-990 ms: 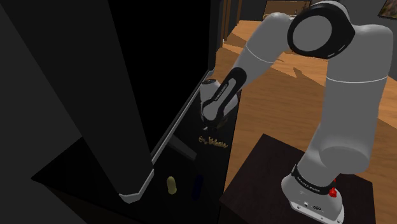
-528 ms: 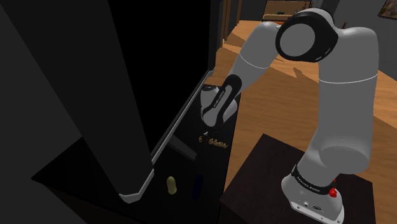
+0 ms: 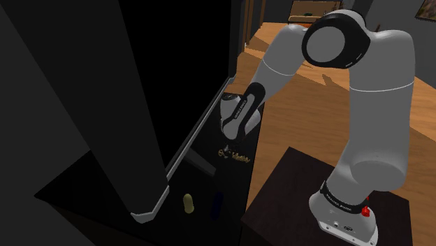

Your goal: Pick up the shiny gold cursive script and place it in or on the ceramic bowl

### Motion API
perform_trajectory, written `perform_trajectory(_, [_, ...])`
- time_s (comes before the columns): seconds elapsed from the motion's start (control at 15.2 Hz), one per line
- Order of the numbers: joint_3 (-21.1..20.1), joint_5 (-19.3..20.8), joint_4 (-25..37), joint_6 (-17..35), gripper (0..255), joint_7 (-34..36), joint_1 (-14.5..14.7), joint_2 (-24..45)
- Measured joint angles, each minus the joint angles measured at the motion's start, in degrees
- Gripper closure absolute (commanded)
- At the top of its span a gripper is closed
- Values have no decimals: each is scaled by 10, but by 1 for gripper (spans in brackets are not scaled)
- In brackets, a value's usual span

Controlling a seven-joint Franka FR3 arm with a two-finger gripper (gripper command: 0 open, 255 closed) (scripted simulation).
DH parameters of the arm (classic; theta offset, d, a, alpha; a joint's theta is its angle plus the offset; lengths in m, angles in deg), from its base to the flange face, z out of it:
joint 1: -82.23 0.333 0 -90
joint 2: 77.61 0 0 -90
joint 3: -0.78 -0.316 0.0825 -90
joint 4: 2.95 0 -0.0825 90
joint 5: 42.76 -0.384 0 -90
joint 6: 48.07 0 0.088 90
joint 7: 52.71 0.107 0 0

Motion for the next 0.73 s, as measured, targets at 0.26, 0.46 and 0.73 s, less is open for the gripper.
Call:
perform_trajectory(0.26, [0,0,0,0,255,0,0,0])
perform_trajectory(0.46, [0,0,0,-1,255,0,0,0])
perform_trajectory(0.73, [1,2,-3,-14,255,2,2,-17])
